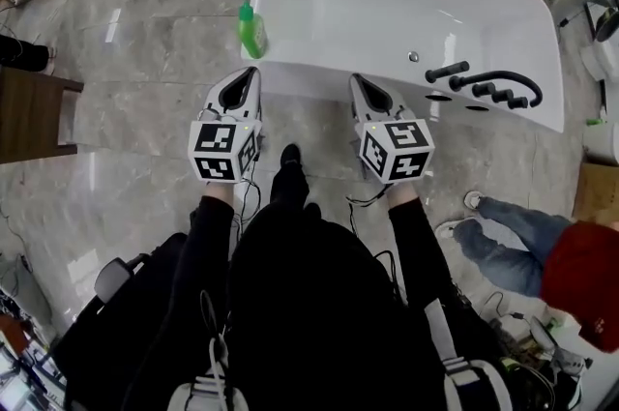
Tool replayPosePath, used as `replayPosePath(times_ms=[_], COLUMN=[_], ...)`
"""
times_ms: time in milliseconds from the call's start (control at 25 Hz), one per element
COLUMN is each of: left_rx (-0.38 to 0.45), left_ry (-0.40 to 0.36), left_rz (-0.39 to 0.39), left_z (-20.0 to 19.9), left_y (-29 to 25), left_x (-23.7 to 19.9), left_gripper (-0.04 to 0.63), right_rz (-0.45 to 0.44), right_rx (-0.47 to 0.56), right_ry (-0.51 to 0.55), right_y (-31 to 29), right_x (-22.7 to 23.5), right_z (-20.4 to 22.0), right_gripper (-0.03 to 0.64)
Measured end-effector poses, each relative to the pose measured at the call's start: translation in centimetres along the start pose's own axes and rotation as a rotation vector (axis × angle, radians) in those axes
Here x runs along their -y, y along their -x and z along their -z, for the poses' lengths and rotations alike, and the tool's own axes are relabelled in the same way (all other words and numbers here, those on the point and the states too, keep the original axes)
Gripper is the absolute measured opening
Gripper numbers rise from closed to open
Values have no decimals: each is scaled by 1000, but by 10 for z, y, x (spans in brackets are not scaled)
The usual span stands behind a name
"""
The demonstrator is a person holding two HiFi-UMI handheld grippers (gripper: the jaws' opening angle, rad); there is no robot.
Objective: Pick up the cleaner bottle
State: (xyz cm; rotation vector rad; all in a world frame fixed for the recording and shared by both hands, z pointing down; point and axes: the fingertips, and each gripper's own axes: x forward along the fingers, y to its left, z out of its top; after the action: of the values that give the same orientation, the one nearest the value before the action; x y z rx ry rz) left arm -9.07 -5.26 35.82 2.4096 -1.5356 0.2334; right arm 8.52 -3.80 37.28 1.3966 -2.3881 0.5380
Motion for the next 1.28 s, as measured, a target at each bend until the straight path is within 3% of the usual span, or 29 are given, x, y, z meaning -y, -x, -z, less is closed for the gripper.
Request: replayPosePath(times_ms=[680, 960, 1280], left_rx=[-60, -105, -220], left_ry=[33, 23, 10], left_rz=[9, 3, -19], left_z=[13, 21, 39], left_y=[-36, -44, -69], left_x=[-64, -74, -82], left_gripper=[14, 128, 236], right_rz=[52, 40, 9], right_rx=[-60, -76, -89], right_ry=[6, 37, 64], right_y=[-73, -87, -112], right_x=[15, 16, 16], right_z=[-25, -34, -42], right_gripper=[2, 2, 2])
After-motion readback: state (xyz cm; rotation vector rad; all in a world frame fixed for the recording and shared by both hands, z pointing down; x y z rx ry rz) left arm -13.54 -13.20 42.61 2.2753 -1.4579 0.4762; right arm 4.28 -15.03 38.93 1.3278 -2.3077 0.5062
